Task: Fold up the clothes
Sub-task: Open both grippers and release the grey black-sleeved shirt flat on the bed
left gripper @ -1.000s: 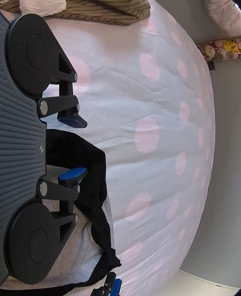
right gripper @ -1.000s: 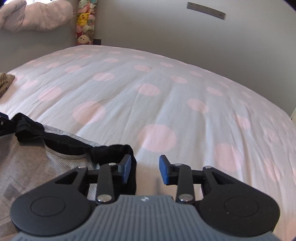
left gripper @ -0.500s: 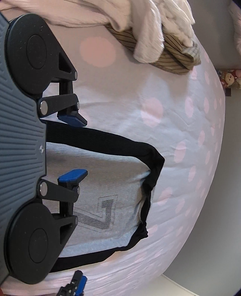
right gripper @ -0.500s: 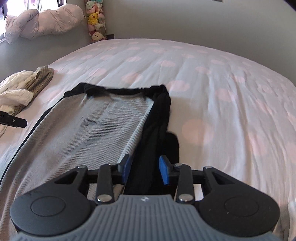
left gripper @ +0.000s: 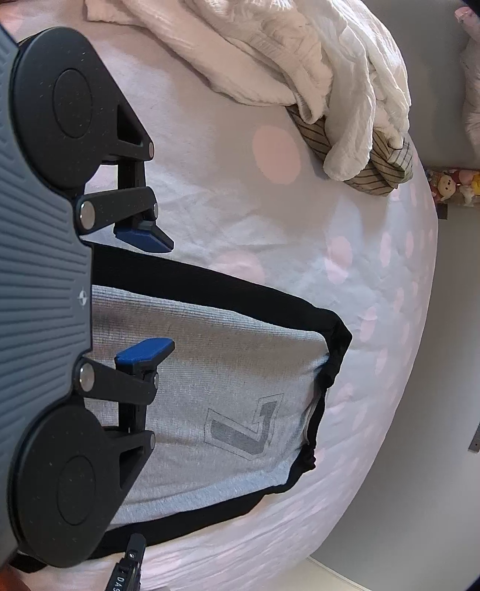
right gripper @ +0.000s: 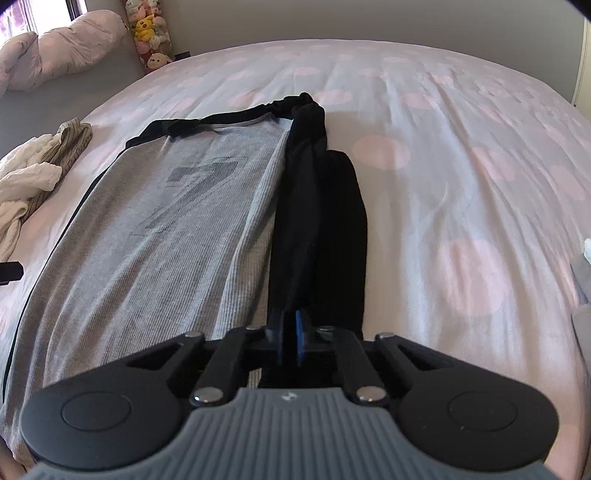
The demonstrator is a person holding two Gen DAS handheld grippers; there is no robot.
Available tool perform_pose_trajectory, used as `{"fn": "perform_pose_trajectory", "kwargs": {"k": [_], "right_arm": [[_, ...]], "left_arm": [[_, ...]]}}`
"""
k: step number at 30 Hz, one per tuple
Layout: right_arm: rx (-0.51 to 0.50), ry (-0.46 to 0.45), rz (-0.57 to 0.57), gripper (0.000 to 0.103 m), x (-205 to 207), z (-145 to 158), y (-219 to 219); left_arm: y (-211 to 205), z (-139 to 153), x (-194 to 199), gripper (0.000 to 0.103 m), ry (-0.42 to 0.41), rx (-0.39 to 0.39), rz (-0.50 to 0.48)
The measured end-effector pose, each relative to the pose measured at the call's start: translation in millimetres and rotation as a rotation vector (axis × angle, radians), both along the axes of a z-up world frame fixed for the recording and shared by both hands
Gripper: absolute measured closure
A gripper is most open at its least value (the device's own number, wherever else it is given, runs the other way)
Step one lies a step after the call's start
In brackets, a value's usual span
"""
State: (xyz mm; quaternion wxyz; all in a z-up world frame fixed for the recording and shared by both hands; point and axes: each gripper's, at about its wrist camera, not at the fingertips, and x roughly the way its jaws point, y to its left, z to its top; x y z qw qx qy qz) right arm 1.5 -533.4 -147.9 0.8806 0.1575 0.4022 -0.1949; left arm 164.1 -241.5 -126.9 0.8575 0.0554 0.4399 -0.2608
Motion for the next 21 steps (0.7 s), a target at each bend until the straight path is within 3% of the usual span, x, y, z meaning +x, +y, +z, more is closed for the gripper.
{"fn": "perform_pose_trajectory", "kwargs": {"k": [10, 16, 21], "right_arm": [[-0.084, -0.036, -0.067, 0.099, -16.1, 39.8, -16.2], [-0.198, 0.027, -0.113, 0.099, -17.3, 63.2, -60.1], [-0.244, 0.102, -0.225, 0.099, -15.8, 60.4, -106.3]], "left_arm": [[7.4, -11.2, 10.0, 0.054, 0.046, -0.021, 0.037], [8.0, -12.8, 15.2, 0.054, 0.063, -0.030, 0.049], [7.6, -14.0, 17.9, 0.054, 0.069, -0.026, 0.054]]}}
